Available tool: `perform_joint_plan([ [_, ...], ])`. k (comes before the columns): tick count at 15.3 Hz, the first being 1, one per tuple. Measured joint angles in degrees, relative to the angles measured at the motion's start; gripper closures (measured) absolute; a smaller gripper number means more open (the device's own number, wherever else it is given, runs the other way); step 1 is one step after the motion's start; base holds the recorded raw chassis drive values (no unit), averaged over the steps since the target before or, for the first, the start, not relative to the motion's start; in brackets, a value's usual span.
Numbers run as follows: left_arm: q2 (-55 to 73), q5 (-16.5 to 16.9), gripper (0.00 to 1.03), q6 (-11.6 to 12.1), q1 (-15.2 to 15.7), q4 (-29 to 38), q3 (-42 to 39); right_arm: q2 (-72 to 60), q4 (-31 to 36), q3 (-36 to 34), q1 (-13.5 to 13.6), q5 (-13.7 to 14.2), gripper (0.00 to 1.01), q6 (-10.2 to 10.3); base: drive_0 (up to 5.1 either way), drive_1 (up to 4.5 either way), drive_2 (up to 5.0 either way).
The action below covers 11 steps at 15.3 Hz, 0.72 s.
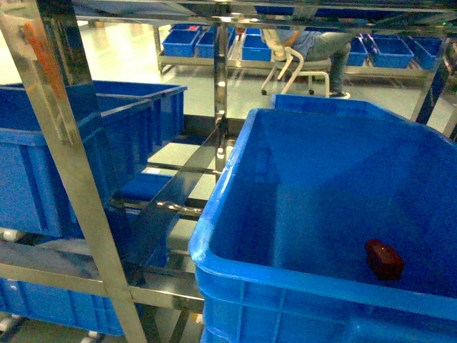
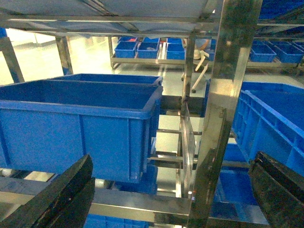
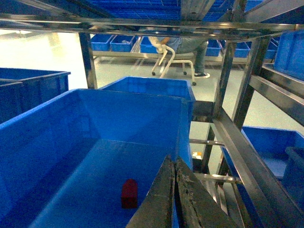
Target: Pick red block from blue box to shelf
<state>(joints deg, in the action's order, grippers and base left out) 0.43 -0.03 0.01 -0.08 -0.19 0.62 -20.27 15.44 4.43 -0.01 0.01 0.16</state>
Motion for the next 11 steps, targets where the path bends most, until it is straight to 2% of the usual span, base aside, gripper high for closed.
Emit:
perform_joint_plan([
  [9,0.0,0.0,0.05,0.0,0.02,0.0,0.0,10.38,-5.35,-3.54,0.0,0.0,0.99,0.0,0.0,0.0,0.0],
  [11,0.0,-0.04,0.05,0.0,0.0,0.0,0.0,19.21,-15.96,-3.5,0.0,0.02,0.99,0.0,0.0,0.0,0.0],
])
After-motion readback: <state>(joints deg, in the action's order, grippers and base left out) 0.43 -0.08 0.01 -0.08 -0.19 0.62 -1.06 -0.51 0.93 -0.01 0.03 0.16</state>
